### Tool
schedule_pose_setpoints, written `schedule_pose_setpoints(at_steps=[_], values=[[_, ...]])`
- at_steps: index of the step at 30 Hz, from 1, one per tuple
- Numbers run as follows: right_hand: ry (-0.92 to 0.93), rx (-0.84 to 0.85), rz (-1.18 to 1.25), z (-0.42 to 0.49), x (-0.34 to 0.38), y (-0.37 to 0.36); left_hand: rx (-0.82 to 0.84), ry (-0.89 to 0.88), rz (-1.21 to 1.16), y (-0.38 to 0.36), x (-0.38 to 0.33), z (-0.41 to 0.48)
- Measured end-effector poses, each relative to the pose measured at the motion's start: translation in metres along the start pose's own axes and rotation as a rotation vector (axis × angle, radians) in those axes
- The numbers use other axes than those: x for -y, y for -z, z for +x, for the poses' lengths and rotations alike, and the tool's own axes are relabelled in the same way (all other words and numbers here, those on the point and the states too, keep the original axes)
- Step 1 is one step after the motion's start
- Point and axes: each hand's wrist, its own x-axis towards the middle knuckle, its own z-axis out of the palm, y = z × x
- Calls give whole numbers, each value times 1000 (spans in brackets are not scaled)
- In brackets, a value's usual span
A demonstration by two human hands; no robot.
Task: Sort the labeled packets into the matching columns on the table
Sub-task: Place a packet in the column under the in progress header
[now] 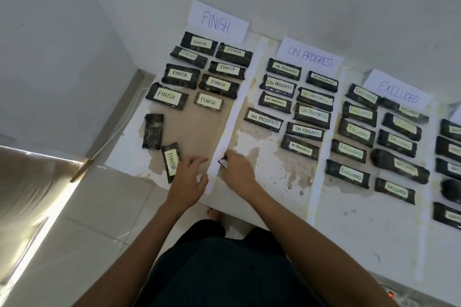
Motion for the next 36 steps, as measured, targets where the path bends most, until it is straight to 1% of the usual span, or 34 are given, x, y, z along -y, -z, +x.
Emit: schedule_pose_setpoints(at_steps=[1,3,4,6,8,11,16,18,20,21,23,24,25,26,28,30,32,36], values=[[-93,3,176,3,-5,12,11,-1,-44,0,-6,2],[-242,65,504,5,-14,34,37,22,-132,0,-19,6],[-290,106,648,5,-18,42,53,39,-166,-1,-25,8],[-341,142,836,2,-24,54,78,77,-228,-3,-36,12],[-374,139,960,0,-27,59,101,127,-286,-6,-46,16],[-394,124,1053,-5,-28,64,134,195,-379,-12,-55,18],[-457,61,1187,-9,-30,67,188,212,-458,-18,-64,15],[-407,42,1066,-14,-33,68,194,187,-444,-18,-64,15],[-265,-15,800,-21,-39,71,161,157,-381,-18,-63,19],[-142,-66,612,-24,-43,73,141,139,-341,-18,-62,23],[148,-156,129,-26,-52,77,122,107,-271,-19,-61,34],[261,-174,-100,-25,-56,79,123,92,-247,-19,-61,41],[325,-166,-269,-24,-58,80,130,77,-225,-18,-63,48],[351,-150,-372,-22,-60,79,140,62,-201,-18,-64,55],[348,-149,-441,-17,-63,76,160,27,-155,-18,-68,69],[326,-174,-444,-9,-65,74,175,12,-138,-22,-70,83],[295,-188,-443,1,-66,74,169,31,-164,-26,-72,95],[185,-205,-472,27,-76,73,97,93,-184,-35,-73,116]])
